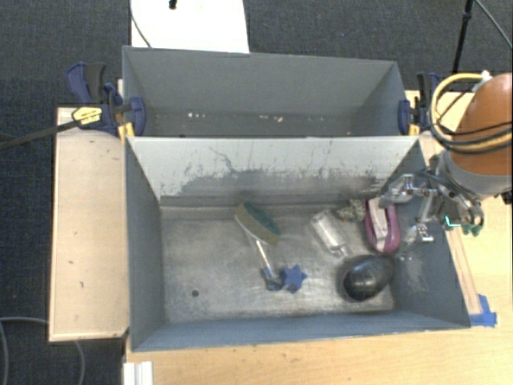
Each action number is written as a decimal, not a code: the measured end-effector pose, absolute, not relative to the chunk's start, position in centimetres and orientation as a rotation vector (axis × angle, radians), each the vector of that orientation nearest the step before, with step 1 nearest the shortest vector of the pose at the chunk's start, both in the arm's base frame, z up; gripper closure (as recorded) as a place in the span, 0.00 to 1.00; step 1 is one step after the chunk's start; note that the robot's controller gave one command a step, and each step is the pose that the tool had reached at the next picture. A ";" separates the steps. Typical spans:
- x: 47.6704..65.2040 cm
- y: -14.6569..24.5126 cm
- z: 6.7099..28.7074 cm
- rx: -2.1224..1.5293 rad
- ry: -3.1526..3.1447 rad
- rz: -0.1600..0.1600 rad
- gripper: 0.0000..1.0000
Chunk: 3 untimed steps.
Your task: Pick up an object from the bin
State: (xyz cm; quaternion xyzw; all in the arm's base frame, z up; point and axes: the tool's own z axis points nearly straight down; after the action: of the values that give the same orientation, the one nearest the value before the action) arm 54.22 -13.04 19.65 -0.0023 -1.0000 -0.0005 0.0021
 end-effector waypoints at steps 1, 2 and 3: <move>57.1 -11.0 7.1 0.105 -3.146 -0.003 0.00; 55.8 -6.7 13.1 -0.183 -3.145 -0.001 0.00; 56.7 -5.6 7.1 -0.391 -3.123 -0.002 0.00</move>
Offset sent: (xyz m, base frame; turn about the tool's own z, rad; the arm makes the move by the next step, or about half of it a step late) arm 0.0262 0.0183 -0.1265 -0.0769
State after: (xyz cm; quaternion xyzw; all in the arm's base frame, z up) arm 56.70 -5.60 7.14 -0.1243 -0.9922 -0.0005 -0.0027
